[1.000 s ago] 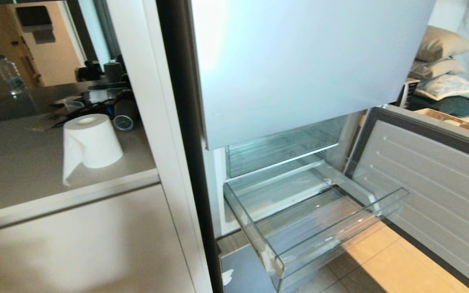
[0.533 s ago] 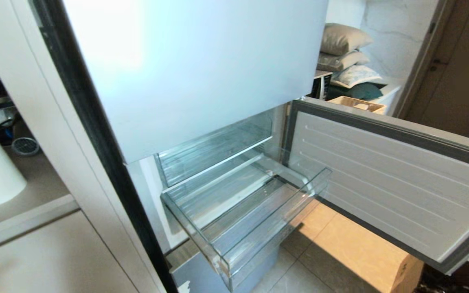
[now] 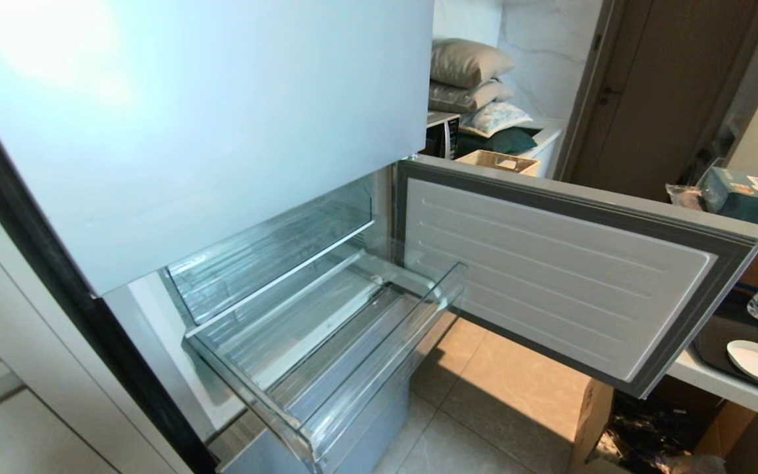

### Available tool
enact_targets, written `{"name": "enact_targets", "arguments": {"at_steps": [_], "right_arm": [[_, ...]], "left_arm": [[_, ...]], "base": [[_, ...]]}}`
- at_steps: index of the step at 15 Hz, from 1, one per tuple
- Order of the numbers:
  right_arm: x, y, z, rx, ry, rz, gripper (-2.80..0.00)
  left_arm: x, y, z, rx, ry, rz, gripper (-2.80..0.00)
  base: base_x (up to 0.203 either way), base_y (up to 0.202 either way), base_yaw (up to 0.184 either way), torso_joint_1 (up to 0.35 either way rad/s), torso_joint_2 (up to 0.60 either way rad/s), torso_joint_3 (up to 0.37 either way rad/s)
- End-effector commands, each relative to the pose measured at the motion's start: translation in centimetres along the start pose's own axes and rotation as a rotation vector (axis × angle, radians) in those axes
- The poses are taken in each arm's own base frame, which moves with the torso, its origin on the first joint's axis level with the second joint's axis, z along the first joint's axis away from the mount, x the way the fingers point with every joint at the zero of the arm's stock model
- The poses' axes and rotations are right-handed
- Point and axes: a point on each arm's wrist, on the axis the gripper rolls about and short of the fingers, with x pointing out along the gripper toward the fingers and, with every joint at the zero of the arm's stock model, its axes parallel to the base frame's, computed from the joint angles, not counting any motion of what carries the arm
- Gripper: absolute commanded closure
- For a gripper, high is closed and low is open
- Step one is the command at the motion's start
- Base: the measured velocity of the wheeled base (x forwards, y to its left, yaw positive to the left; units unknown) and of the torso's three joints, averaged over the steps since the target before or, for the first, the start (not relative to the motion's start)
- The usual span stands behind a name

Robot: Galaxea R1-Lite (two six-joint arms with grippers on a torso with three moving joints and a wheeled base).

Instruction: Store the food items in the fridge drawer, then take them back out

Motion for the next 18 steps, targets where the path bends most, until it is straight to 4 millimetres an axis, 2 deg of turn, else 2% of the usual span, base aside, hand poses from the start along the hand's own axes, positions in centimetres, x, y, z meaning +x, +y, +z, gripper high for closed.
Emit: {"name": "enact_targets", "arguments": {"at_steps": [1,4,6,8,10,13,15,18], "right_arm": [[0.0,0.0,0.2,0.002,-0.009,-0.001,0.0],[-0.1,-0.3,3.1,0.037,-0.03,-0.017,0.0],[0.9,-0.6,5.9,0.107,0.026,-0.036,0.0],[3.1,-1.1,9.0,0.234,0.099,-0.104,0.0],[6.3,-2.2,11.0,0.334,0.181,-0.217,0.0],[10.9,-6.3,11.2,0.448,0.249,-0.51,0.0],[12.5,-9.7,10.4,0.505,0.253,-0.638,0.0],[14.1,-13.0,8.9,0.55,0.281,-0.707,0.0]], "left_arm": [[0.0,0.0,0.0,0.0,-0.001,0.0,0.0],[0.0,0.0,0.0,0.0,0.0,0.001,0.0],[0.0,0.0,0.0,0.0,0.001,-0.001,0.0],[0.0,0.0,0.0,0.0,-0.001,0.0,0.0],[0.0,0.0,0.0,0.0,-0.001,0.001,0.0],[0.0,0.0,0.0,0.0,0.001,-0.001,0.0],[0.0,0.0,0.0,0.0,0.0,-0.001,0.0],[0.0,0.0,0.0,0.0,0.0,-0.001,0.0]], "base": [[0.0,0.0,0.0,0.0,0.0,0.0],[0.0,0.0,0.0,0.0,0.0,0.0],[0.0,0.0,0.0,0.0,0.0,0.0],[0.0,0.0,0.0,0.0,0.0,0.0],[0.0,0.0,0.0,0.0,0.0,0.0],[0.0,0.0,0.0,0.0,0.0,0.0],[0.0,0.0,0.0,0.0,0.0,0.0],[0.0,0.0,0.0,0.0,0.0,0.0]]}}
